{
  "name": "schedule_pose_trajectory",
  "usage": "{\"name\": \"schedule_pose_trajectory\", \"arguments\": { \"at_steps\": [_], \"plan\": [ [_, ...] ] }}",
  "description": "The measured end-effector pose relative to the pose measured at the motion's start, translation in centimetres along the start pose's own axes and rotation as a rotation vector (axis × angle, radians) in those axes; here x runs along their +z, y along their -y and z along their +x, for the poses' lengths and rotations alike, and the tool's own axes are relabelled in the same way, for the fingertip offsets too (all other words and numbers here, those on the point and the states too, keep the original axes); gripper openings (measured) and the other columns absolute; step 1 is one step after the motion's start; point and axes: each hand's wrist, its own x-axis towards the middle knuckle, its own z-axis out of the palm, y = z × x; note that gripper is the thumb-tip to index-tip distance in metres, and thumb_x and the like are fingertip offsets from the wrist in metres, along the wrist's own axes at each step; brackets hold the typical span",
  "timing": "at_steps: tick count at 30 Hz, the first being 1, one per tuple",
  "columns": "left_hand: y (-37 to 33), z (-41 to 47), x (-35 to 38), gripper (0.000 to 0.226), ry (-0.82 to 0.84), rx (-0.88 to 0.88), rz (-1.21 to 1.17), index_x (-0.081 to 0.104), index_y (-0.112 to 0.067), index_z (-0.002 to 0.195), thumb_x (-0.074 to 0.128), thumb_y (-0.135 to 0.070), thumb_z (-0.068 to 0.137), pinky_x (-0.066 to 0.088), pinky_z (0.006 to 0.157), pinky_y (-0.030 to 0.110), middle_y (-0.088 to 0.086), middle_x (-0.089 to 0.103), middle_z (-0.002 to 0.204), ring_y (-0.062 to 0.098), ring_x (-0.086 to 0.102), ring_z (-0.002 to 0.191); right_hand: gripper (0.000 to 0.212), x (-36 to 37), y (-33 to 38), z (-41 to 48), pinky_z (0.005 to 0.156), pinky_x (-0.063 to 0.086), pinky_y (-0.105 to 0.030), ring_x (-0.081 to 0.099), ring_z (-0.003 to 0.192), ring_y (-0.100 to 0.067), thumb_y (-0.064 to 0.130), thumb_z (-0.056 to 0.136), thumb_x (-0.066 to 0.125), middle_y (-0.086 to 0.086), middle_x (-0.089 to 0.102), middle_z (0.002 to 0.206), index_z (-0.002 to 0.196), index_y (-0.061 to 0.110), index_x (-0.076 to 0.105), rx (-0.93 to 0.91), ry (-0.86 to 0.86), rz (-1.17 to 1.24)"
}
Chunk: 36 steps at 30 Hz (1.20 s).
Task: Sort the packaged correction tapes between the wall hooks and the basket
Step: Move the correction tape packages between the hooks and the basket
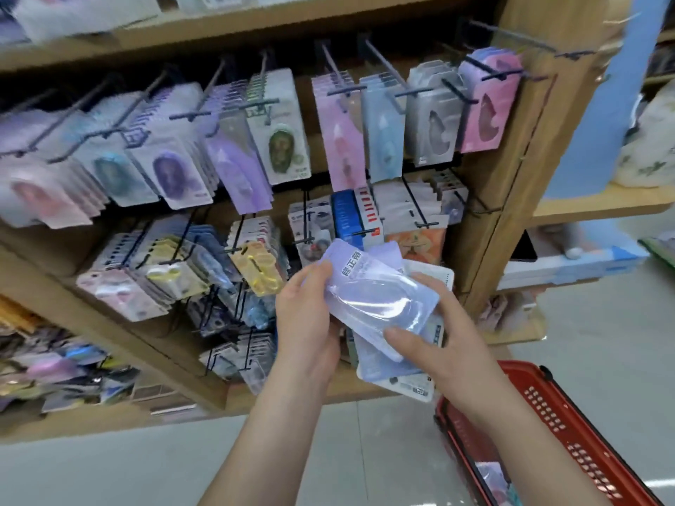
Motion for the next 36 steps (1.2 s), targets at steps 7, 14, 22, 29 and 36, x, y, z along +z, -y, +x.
{"name": "schedule_pose_trajectory", "arguments": {
  "at_steps": [7,14,22,29,36],
  "plan": [
    [-3.9,0.6,-6.3,0.010,-0.022,0.041,-0.065,0.059,-0.010,0.090,0.053,-0.013,0.098,0.048,0.066,0.032,0.005,0.064,0.075,0.018,0.062,0.065,0.090,6.6,1.6,1.2,0.082,0.040,0.000,0.052,0.106,0.023,0.023,0.061,0.091,0.049,0.054,0.113,0.134,0.045,0.042,-0.070,0.149,-0.122],
    [-6.8,1.0,-12.3,0.041,-0.108,-0.072,-0.185,0.055,0.010,0.124,0.055,-0.022,0.099,0.047,0.082,0.044,0.024,0.064,0.108,0.033,0.060,0.093,0.058,11.8,1.3,2.6,0.077,0.048,-0.010,0.065,0.095,0.004,0.021,0.062,0.085,0.020,0.071,0.105,0.115,0.035,0.065,-0.033,0.287,-0.129],
    [-10.9,2.5,-19.1,0.033,-0.084,0.061,-0.222,0.064,0.000,0.105,0.068,-0.022,0.080,0.046,0.098,0.057,0.028,0.065,0.118,0.036,0.062,0.099,0.046,17.7,0.0,4.9,0.085,0.050,-0.022,0.061,0.105,-0.003,0.016,0.067,0.065,0.021,0.066,0.115,0.104,0.042,0.071,0.045,0.339,-0.024],
    [-14.1,4.3,-22.8,0.010,-0.226,0.285,0.081,0.069,-0.004,0.094,0.062,-0.012,0.094,0.053,0.067,0.035,0.006,0.071,0.079,0.022,0.066,0.071,0.041,22.6,1.9,8.2,0.078,0.040,-0.002,0.057,0.100,0.016,0.021,0.075,0.061,0.037,0.063,0.110,0.106,0.046,0.069,-0.047,0.428,-0.120],
    [-15.2,7.0,-25.8,0.008,-0.333,0.399,0.249,0.070,-0.006,0.089,0.065,-0.012,0.093,0.057,0.061,0.037,0.015,0.073,0.086,0.021,0.068,0.071,0.036,27.4,0.5,12.3,0.082,0.033,0.003,0.051,0.104,0.019,0.019,0.086,0.075,0.033,0.057,0.112,0.112,0.038,0.059,-0.162,0.523,-0.209]
  ]
}}
